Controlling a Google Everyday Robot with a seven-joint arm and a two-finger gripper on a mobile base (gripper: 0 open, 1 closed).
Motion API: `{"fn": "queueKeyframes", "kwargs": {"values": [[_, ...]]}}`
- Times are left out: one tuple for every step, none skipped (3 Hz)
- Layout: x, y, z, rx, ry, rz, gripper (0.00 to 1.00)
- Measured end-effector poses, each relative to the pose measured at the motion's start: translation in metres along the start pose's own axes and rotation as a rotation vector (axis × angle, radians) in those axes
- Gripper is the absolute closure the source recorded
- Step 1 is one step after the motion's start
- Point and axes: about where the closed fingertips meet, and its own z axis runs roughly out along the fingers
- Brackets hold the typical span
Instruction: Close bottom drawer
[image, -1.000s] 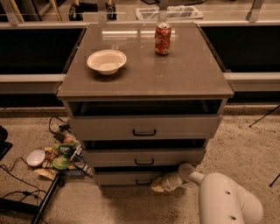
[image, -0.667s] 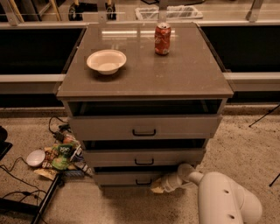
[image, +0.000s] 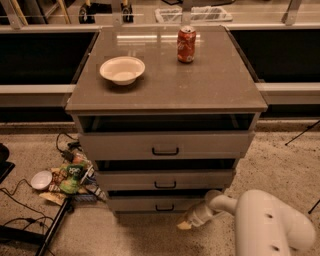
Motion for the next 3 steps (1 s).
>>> {"fn": "queueKeyframes", "kwargs": {"values": [[0.002, -0.006, -0.072, 0.136, 0.038, 0.018, 1.00], [0.007, -0.015, -0.154, 0.314, 0.083, 0.053, 1.00], [-0.011, 0.002, -0.190, 0.354, 0.088, 0.070, 1.00]]}}
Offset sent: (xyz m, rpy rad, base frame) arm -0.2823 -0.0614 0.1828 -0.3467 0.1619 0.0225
